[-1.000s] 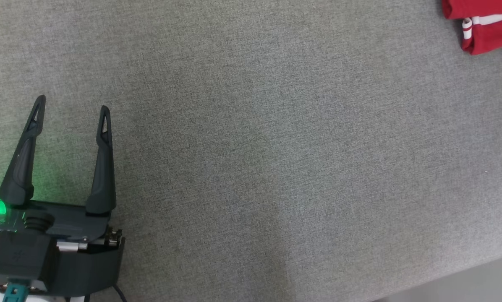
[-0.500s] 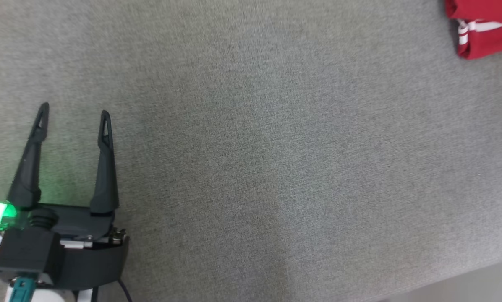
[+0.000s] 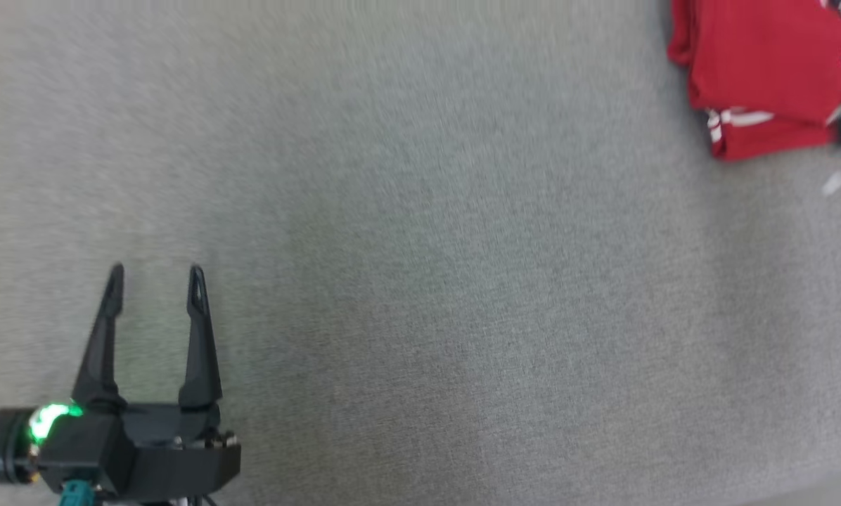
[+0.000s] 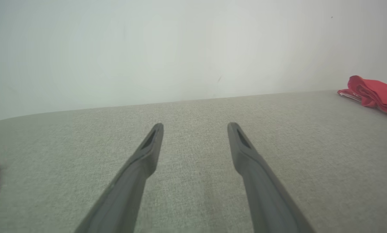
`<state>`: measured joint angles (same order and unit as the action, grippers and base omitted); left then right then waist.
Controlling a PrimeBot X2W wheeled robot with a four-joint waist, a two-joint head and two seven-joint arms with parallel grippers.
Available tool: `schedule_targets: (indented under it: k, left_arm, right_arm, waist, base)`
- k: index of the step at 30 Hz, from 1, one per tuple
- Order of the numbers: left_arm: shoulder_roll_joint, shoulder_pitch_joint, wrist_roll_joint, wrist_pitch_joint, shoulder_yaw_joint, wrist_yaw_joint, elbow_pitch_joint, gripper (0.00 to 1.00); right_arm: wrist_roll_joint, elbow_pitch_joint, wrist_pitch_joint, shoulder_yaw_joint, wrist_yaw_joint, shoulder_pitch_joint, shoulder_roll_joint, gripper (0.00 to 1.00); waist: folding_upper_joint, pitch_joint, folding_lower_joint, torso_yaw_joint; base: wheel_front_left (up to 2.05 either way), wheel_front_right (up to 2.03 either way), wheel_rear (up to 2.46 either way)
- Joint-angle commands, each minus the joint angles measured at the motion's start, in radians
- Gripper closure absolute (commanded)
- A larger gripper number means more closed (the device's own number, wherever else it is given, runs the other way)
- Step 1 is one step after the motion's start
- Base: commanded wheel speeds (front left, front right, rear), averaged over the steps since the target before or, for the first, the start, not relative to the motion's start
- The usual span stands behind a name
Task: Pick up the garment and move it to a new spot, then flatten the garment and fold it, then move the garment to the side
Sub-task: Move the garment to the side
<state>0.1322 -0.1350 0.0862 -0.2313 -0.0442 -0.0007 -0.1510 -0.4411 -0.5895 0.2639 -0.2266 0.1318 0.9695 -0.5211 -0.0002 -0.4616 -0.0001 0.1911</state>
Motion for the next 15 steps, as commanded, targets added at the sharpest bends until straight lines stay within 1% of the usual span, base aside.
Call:
schedule_targets:
  k: [1, 2, 3, 4, 6, 8, 9, 15]
  left_arm:
    - [-0.006, 0.019, 0.006, -0.009, 0.001, -0.001, 0.013, 0.0]
    - [-0.01, 0.025, 0.012, -0.014, 0.001, 0.0, 0.024, 0.0]
    - [-0.016, 0.041, 0.023, -0.021, 0.002, 0.002, 0.048, 0.0]
    - [-0.018, 0.048, 0.027, -0.024, 0.003, 0.003, 0.058, 0.0]
    - [-0.024, 0.074, 0.043, -0.031, 0.011, 0.007, 0.092, 0.0]
    - [-0.026, 0.087, 0.051, -0.032, 0.017, 0.007, 0.103, 0.0]
    - [-0.026, 0.104, 0.054, -0.033, 0.025, 0.009, 0.11, 0.0]
    - [-0.029, 0.143, 0.062, -0.034, 0.039, 0.012, 0.12, 0.0]
  right_arm:
    - [0.01, 0.017, 0.0, 0.01, -0.003, -0.049, 0.014, 0.0]
    - [0.024, 0.041, 0.0, 0.016, -0.003, -0.08, 0.027, 0.0]
    - [0.043, 0.087, 0.0, 0.021, -0.003, -0.147, 0.054, 0.0]
    - [0.054, 0.107, 0.0, 0.023, -0.003, -0.179, 0.064, 0.0]
    - [0.068, 0.187, -0.004, 0.033, -0.003, -0.299, 0.104, 0.0]
    - [0.074, 0.227, -0.013, 0.04, -0.003, -0.353, 0.115, 0.0]
    - [0.071, 0.268, -0.023, 0.056, -0.003, -0.41, 0.131, 0.0]
    - [0.077, 0.376, -0.051, 0.116, -0.003, -0.584, 0.189, 0.0]
  waist:
    - [0.0002, 0.112, 0.0001, -0.056]
    - [0.0002, 0.129, 0.0001, -0.063]
    - [0.0002, 0.161, 0.0001, -0.078]
    - [0.0002, 0.175, 0.0001, -0.085]
    - [0.0002, 0.227, 0.0001, -0.11]
    - [0.0002, 0.248, 0.0001, -0.12]
    - [0.0002, 0.266, 0.0001, -0.127]
    - [0.0002, 0.306, 0.0001, -0.141]
  base:
    - [0.0, 0.0, 0.0]
    - [0.0, 0.0, 0.0]
    - [0.0, 0.0, 0.0]
    - [0.0, 0.0, 0.0]
    - [0.0, 0.0, 0.0]
    - [0.0, 0.0, 0.0]
    - [0.0, 0.0, 0.0]
    - [0.0, 0.0, 0.0]
